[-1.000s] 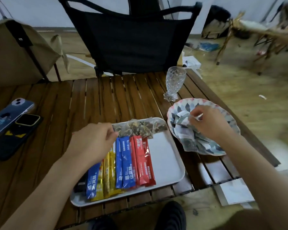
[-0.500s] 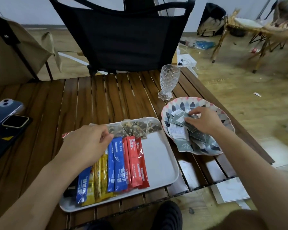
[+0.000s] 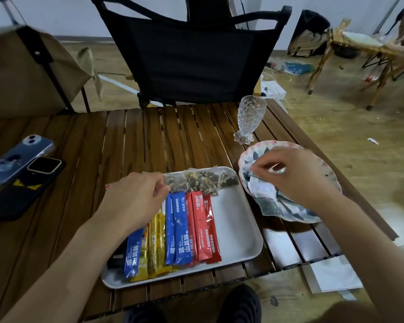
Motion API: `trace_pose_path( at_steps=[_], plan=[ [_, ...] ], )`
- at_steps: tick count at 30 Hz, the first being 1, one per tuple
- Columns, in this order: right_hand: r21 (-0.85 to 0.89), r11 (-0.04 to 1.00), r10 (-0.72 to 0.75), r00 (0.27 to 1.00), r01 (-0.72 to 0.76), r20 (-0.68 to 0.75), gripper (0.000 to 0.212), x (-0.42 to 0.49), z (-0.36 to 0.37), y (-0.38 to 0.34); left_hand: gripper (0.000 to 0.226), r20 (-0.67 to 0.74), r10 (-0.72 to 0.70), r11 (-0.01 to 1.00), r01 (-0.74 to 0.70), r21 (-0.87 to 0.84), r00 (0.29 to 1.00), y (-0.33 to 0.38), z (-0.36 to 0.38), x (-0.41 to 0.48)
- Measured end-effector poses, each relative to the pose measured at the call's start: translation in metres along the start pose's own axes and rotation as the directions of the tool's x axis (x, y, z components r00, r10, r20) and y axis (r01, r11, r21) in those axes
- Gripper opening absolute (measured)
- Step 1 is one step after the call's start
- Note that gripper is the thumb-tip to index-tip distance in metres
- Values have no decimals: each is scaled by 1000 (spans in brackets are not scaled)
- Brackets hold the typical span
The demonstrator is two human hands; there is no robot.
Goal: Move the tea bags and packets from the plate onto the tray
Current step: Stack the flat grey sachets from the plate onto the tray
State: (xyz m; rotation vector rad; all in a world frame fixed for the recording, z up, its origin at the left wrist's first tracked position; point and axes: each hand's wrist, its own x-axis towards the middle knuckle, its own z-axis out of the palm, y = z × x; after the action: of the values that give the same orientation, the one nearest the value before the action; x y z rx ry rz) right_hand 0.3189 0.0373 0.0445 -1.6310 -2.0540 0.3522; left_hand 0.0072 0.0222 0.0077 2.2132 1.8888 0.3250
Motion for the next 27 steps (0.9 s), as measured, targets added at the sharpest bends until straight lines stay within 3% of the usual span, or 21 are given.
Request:
trace_pose_path(
  at_steps=[5,8,12,20,27],
  plan=[
    [-185,974,-74,952,133,296,14,-11,40,-31,23,-4,9,1000,-9,25,1000,-1,-3,-3],
    [-325,938,15,922,121,387,16,-13,54,-31,23,2,4,1000,-4,19,1000,-1,-5,-5],
    [-477,873,96,921,105,379,19,-19,58,-33,23,2,4,1000,-4,17,1000,-3,-7,-5],
    [-477,877,139,923,54,360,29,-19,70,-36,23,6,12,1000,-12,26,1000,-6,-6,-5],
    [-572,818,150,942,53,301,18,-11,76,-35,22,-1,24,999,-24,39,1000,-7,-4,-5]
  ],
)
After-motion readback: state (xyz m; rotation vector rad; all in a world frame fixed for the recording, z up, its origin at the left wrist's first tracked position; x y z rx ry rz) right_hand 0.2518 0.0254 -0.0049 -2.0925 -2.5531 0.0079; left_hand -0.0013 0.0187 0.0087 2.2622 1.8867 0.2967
